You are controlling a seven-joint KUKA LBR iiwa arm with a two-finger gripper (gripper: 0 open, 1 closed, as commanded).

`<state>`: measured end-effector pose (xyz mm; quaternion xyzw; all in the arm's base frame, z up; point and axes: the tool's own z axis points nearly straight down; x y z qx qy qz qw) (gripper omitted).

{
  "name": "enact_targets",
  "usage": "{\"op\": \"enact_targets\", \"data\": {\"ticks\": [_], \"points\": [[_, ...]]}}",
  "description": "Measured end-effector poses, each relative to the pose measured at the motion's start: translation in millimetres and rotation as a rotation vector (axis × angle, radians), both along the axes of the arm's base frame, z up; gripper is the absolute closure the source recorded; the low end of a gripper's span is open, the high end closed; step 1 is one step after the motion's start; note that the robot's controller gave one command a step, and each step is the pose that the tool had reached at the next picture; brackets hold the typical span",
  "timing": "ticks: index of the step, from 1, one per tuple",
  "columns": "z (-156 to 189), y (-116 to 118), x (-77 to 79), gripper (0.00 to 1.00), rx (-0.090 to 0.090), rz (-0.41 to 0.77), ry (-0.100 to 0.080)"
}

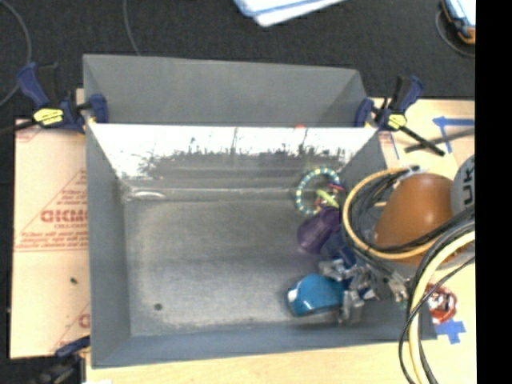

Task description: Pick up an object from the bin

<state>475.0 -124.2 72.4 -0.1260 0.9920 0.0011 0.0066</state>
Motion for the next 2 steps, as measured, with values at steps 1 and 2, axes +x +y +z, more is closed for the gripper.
{"op": "enact_targets", "data": {"ticks": [1,2], "points": [[0.0,0.0,0.0,1.00,0.000,0.000,0.000],[0.8,0.0,0.1,1.00,0.000,0.001,-0.001]]}}
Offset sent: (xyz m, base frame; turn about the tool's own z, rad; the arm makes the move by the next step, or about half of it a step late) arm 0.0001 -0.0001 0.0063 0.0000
